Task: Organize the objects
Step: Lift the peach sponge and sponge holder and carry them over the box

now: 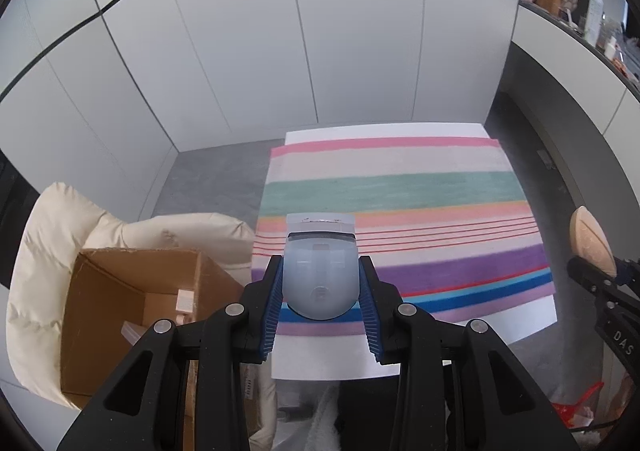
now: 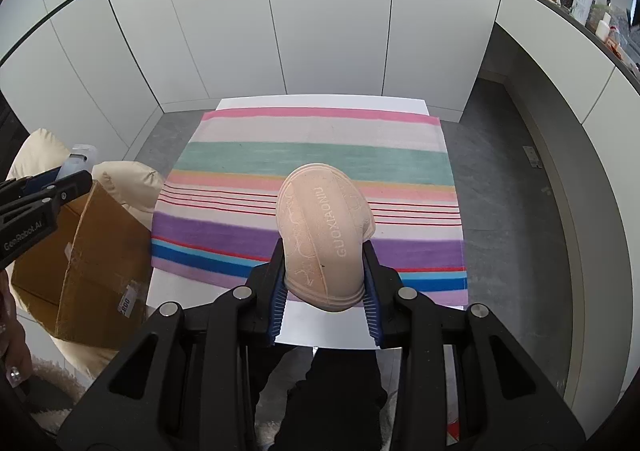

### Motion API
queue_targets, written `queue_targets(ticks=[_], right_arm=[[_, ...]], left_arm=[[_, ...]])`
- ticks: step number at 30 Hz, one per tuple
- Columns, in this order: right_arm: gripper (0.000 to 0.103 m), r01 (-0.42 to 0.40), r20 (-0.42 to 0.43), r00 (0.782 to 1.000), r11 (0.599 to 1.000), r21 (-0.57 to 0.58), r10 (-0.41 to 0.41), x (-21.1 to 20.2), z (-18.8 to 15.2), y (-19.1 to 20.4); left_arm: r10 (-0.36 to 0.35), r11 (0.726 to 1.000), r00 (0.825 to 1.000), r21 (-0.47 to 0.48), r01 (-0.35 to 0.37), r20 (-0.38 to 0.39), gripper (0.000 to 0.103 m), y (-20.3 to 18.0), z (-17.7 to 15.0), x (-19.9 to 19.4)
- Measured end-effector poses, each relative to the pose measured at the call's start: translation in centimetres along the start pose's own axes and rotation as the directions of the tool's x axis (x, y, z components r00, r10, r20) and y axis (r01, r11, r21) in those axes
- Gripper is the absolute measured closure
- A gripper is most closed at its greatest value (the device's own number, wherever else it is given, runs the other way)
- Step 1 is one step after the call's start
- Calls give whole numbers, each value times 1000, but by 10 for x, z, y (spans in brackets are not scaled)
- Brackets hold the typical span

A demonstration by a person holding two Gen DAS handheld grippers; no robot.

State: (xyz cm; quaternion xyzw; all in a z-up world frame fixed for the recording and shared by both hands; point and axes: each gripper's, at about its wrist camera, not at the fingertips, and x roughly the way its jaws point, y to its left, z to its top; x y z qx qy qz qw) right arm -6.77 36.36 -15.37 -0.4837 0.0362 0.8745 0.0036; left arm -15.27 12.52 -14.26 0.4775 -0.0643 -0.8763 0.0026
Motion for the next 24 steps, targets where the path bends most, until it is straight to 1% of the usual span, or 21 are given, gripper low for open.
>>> queue_targets(ticks=[2, 5, 8, 11, 15, 17, 21, 24], right_arm=[[69, -1, -2, 1000, 1000, -5, 1, 1, 2, 7], [69, -12, -5, 1000, 999, -30, 11, 6, 10, 28], [68, -40, -3, 999, 997, -73, 40, 12, 17, 59], [68, -78, -11, 997, 989, -122, 78, 19, 22, 95], [68, -136, -34, 991, 968, -212, 131, 28, 24, 152], [68, -171, -47, 985, 950, -261, 164, 30, 22, 185], [68, -228, -74, 974, 913, -338, 216, 33, 17, 244], [68, -269, -101, 963, 880, -392, 249, 33, 8, 287]], left_arm=[[1, 1000, 1000, -21, -2, -11, 67, 12, 0, 4], [22, 998, 1000, -57, -23, -15, 67, 36, -3, 6], [55, 993, 998, -107, -56, -10, 66, 67, -9, 5], [87, 981, 996, -171, -90, -24, 66, 104, -18, 8], [125, 955, 990, -262, -139, -71, 66, 159, -40, 13], [146, 941, 985, -294, -168, -94, 66, 181, -51, 15], [176, 902, 973, -373, -219, -146, 66, 232, -77, 17], [208, 875, 963, -408, -262, -172, 66, 264, -96, 13]])
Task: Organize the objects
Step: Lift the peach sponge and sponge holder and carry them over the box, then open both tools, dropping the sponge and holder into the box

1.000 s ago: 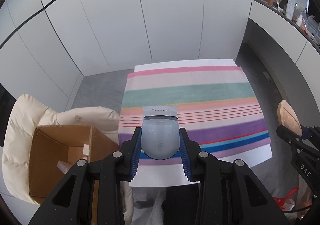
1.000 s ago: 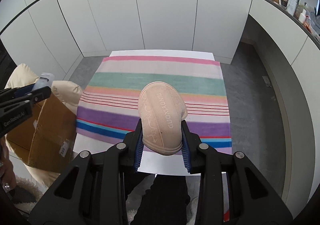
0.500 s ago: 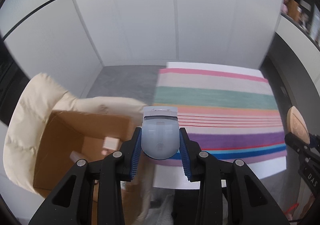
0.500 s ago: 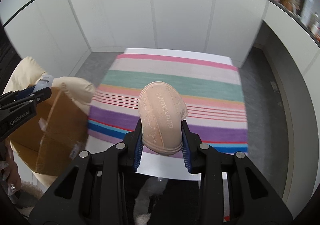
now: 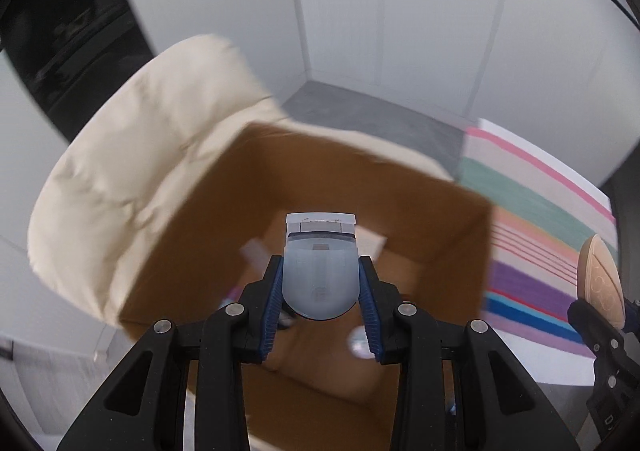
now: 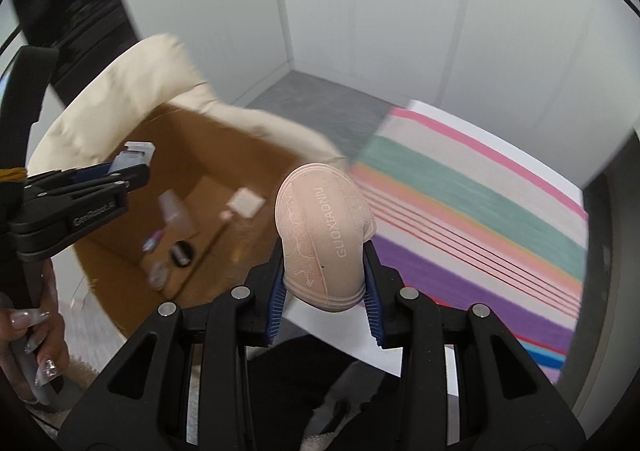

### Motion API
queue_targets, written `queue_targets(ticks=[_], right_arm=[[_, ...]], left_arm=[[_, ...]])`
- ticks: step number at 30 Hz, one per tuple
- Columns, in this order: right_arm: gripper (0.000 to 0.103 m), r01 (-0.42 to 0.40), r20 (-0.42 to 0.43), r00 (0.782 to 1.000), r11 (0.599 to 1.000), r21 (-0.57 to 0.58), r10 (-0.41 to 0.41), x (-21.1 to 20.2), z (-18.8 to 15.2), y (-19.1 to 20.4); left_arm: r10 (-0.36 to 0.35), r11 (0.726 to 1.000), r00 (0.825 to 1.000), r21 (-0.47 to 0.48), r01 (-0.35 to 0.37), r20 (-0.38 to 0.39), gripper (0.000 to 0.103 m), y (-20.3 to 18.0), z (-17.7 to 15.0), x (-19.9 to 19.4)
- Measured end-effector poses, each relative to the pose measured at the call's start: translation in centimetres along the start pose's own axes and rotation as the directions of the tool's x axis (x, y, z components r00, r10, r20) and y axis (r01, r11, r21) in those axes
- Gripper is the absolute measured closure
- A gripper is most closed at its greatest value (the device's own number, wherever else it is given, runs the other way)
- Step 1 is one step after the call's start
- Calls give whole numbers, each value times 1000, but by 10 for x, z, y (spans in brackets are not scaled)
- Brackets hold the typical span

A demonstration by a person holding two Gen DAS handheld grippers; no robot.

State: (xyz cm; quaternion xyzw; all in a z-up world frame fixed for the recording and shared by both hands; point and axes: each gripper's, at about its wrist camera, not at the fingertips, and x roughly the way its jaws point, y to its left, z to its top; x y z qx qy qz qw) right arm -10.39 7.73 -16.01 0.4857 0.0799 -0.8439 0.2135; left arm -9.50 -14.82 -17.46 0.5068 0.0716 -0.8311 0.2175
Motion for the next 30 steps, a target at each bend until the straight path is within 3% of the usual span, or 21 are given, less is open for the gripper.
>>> queue_targets(ticks=[3, 5, 6, 7, 9, 12, 18, 23, 26, 28, 30], right_arm=[[66, -34, -11, 999, 998, -58, 33, 8, 7, 37], [57, -51, -17, 999, 995, -85, 50, 14, 11, 58], [41, -58, -18, 998, 994, -88, 56, 17, 13, 67], [24, -67, -15, 998, 994, -84, 66, 18, 16, 73], [6, -55, 1, 998, 995, -83, 56, 21, 18, 84], [2, -11, 23, 1000, 992, -125, 14, 22, 20, 101], [2, -50, -19, 999, 993, -111, 48, 24, 22, 104], [2, -65, -28, 998, 997, -42, 64, 20, 20, 90], [2, -13, -71, 997, 1000, -3, 13, 10, 18, 81], [2, 1, -50, 999, 1000, 23, 1, -5, 14, 71], [2, 22, -13, 1000, 996, 87, -20, -27, 9, 58]], left_arm=[[19, 999, 1000, -35, -20, -12, 66, 30, -5, 4], [20, 998, 1000, -58, -21, -15, 65, 44, -6, 5], [16, 997, 1000, -74, -17, -13, 52, 52, -6, 5], [14, 996, 1000, -83, -15, -16, 26, 56, -5, 7], [6, 995, 1000, -104, -8, -18, 0, 64, -5, 8], [-20, 991, 1000, -134, 20, 0, 0, 71, -4, 3], [-8, 996, 1000, -89, 6, -24, 0, 57, -5, 4], [-38, 998, 999, -45, 37, -30, 0, 43, -6, -7], [-47, 998, 999, 50, 48, -13, 0, 25, -1, -33], [-32, 991, 999, 128, 29, 18, 0, 8, 0, -57], [-61, 984, 997, 172, 54, 38, 0, -7, 1, -84]])
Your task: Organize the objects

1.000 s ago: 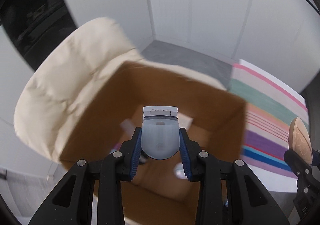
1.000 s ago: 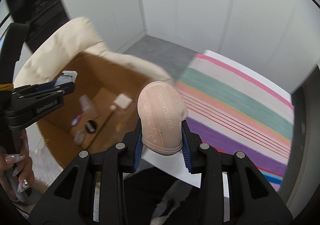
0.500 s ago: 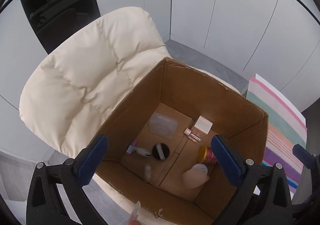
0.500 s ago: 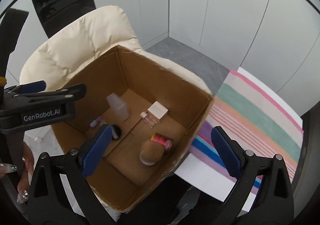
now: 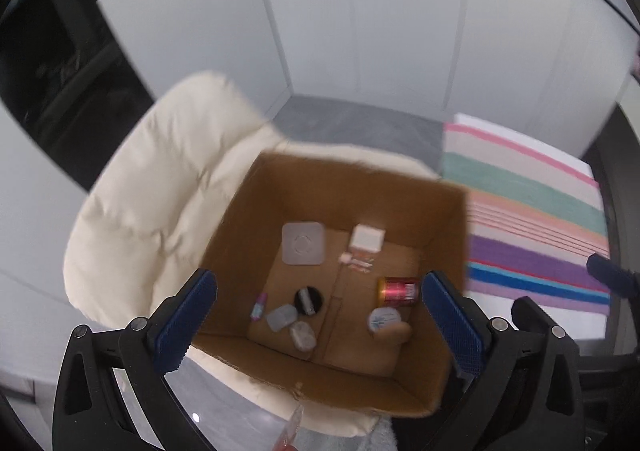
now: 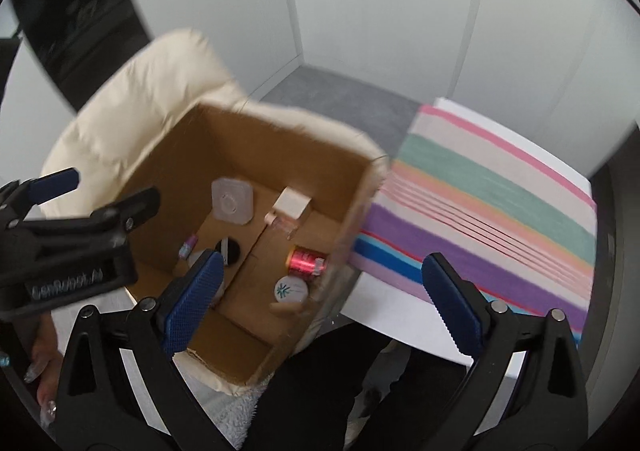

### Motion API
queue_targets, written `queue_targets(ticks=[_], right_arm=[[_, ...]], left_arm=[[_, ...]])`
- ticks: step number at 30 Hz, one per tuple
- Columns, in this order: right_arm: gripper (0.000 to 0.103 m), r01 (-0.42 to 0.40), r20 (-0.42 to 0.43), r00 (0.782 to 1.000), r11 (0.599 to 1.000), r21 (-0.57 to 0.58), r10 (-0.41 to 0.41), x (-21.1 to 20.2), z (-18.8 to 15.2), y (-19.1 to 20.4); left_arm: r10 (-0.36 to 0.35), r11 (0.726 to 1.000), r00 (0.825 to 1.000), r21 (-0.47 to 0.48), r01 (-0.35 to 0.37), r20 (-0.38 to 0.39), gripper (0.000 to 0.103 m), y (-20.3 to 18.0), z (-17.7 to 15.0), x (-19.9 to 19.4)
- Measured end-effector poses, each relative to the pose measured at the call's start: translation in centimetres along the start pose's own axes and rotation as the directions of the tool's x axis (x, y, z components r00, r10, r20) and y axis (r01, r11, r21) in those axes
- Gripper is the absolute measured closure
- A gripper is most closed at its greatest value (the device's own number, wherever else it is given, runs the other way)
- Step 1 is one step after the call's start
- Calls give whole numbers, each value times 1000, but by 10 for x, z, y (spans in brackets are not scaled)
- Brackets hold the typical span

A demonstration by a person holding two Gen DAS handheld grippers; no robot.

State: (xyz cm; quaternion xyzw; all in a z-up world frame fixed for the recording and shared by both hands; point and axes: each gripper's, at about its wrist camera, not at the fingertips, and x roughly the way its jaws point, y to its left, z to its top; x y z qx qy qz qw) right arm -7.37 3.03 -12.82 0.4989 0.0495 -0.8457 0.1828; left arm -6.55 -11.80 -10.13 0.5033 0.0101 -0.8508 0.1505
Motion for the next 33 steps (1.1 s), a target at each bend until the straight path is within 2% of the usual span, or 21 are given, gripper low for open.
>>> queue_targets(ticks=[3, 5, 7, 9, 11, 14, 18, 22, 25, 29, 33], right_arm=[[2, 33, -5, 999, 995, 93, -33, -31, -6, -20], [5, 51, -37, 998, 990, 129, -47, -51, -9, -30], [6, 62, -44, 997, 986, 155, -56, -74, -14, -39], [6, 95, -49, 995, 974, 205, -87, -101, -20, -50], [6, 103, -37, 995, 963, 249, -97, -128, -27, -57], [6, 113, -48, 994, 944, 309, -103, -155, -39, -65], [6, 129, -42, 992, 940, 315, -122, -181, -50, -69], [6, 159, -24, 987, 928, 338, -160, -195, -54, -77], [6, 194, -9, 978, 904, 382, -206, -205, -57, -87], [6, 183, -3, 980, 892, 412, -200, -212, -61, -98], [6, 215, 3, 971, 885, 413, -237, -217, -63, -99]], left_arm=[[-33, 998, 997, 47, 37, -75, 0, -18, 7, -22], [-87, 994, 992, 60, 93, -93, 0, -26, 7, -41], [-124, 991, 986, 43, 130, -111, 0, -29, 6, -57], [-190, 981, 972, 6, 192, -138, 0, -31, 3, -73], [-227, 973, 965, 0, 229, -129, 0, -34, -1, -93], [-225, 972, 968, 39, 230, -112, 0, -43, -7, -118], [-225, 971, 971, 58, 230, -85, 0, -51, -10, -138], [-214, 970, 973, 98, 222, -85, 0, -57, -11, -144], [-201, 967, 976, 140, 212, -86, 0, -67, -14, -147], [-196, 963, 977, 174, 208, -85, 0, -77, -18, -150], [-201, 960, 976, 179, 214, -88, 0, -80, -20, -152]])
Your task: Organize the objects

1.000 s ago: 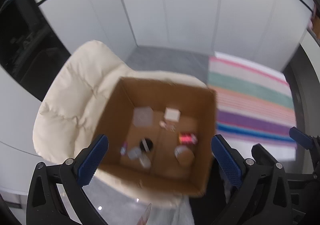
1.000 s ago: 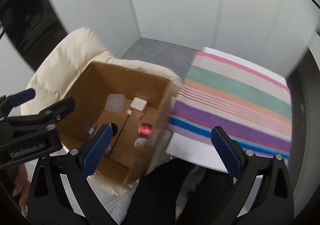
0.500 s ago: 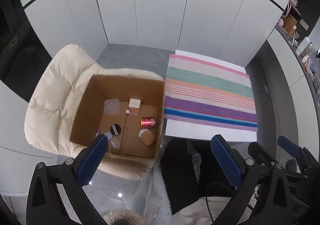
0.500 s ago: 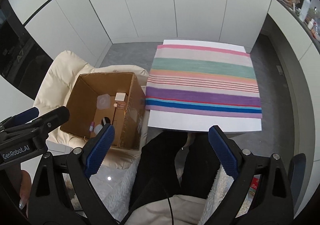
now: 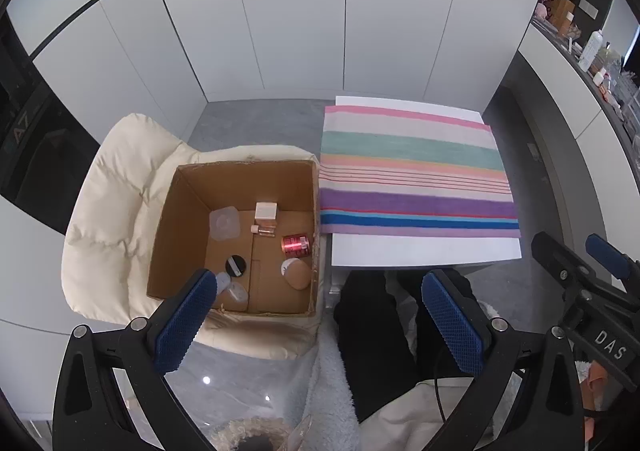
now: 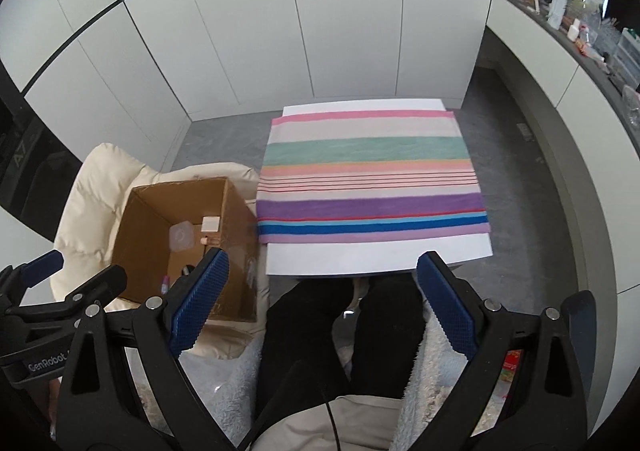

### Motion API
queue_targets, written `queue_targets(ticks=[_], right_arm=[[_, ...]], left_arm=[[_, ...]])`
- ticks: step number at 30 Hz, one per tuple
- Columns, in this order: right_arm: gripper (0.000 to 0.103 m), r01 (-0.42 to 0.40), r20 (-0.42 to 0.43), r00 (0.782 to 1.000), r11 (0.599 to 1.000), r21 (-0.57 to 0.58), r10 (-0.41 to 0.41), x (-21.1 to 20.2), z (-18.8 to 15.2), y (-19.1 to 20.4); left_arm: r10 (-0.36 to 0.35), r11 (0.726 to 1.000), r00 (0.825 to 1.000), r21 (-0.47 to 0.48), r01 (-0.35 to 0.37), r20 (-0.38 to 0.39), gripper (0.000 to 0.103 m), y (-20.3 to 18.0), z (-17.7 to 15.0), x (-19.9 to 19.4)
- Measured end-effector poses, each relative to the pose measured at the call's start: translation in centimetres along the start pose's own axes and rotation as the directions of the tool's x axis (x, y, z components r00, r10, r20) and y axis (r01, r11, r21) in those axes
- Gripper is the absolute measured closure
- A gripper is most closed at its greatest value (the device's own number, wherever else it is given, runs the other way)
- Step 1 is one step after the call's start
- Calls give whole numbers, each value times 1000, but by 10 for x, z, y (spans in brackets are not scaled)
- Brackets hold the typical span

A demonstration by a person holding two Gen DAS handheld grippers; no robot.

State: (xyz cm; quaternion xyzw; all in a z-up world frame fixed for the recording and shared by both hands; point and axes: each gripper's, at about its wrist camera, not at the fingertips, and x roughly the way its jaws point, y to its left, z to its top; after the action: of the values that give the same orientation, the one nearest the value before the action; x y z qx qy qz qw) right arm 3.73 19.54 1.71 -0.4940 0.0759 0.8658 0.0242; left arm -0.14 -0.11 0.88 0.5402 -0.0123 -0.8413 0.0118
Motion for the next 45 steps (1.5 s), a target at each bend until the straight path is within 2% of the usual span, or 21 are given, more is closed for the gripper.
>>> queue_targets(ticks=[14, 45], right_arm=[[6, 0, -9, 1000, 998, -69, 0, 3, -8, 17], [6, -8, -44, 999, 998, -59, 6, 11, -12, 12]], left_arm=[[-14, 1000, 1000, -20, 14, -16, 0, 5, 0, 2], [-22, 1000, 999, -16, 22, -42, 0, 3, 0, 10]])
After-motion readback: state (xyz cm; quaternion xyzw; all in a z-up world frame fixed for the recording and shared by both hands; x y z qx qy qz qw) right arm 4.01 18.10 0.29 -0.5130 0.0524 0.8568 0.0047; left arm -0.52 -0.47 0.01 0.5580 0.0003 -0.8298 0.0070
